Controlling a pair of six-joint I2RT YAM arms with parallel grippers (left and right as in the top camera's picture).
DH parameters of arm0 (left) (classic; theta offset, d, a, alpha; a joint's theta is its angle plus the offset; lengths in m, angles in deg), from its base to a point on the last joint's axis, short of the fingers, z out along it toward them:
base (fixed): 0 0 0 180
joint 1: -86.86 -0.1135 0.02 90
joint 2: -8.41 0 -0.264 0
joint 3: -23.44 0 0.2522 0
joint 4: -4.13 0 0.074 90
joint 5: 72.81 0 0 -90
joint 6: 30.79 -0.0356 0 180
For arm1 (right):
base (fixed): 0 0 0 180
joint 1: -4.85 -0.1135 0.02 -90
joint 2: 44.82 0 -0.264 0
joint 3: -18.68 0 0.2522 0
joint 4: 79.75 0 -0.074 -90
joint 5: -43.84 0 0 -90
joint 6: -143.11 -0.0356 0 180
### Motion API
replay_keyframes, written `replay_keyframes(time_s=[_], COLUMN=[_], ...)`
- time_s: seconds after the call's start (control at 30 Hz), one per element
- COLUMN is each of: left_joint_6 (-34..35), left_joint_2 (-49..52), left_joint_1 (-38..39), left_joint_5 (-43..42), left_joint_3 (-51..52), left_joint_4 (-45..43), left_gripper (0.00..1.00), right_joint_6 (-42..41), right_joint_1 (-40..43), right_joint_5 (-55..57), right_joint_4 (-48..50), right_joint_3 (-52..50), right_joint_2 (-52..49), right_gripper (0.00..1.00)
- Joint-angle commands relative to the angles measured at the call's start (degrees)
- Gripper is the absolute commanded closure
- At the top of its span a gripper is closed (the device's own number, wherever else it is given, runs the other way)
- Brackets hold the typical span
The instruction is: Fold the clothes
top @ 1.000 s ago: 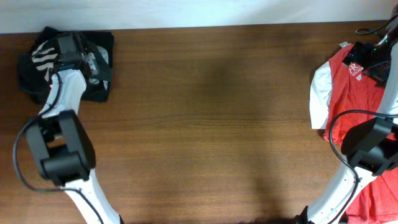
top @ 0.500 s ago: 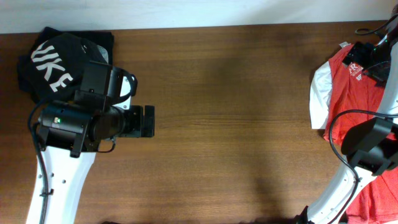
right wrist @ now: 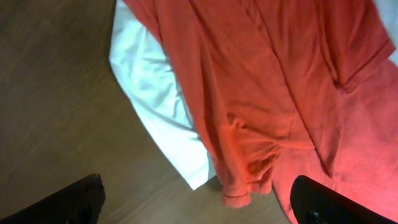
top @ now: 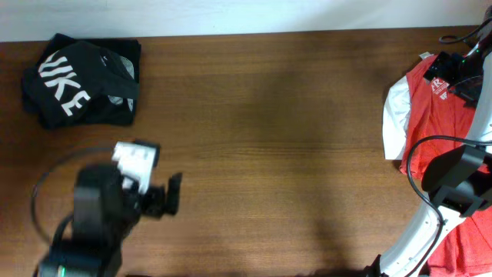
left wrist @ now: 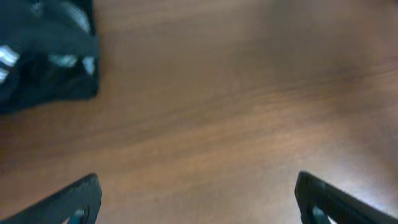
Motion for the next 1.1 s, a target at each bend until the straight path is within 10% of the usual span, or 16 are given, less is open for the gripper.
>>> replay_keyframes(time_s=[0.0,0.57,1.07], left_joint_6=[-7.5,-10.8,-8.8], left_joint_2=[-17.8,-42.0,-42.0], left_joint_1=[-4.0,-11.6,-13.8], left_joint_5=[-3.4,-3.1,1.1], left_joint_3=[10.5,54.4,55.5], left_joint_4=[-4.4,-54.4,-50.1], left_gripper=[0.01,0.01,0.01], right_joint_6=[-0.3,-0.3,-0.3], right_joint_1=[0.2,0.2,0.2], right_joint_5=[0.7,0.7,0.7], right_joint_4=[-0.2,-0.2,-0.2], right_joint_3=[0.2,0.2,0.2], right_joint_2=[0.5,0.5,0.5], right_gripper=[0.01,0.01,0.01])
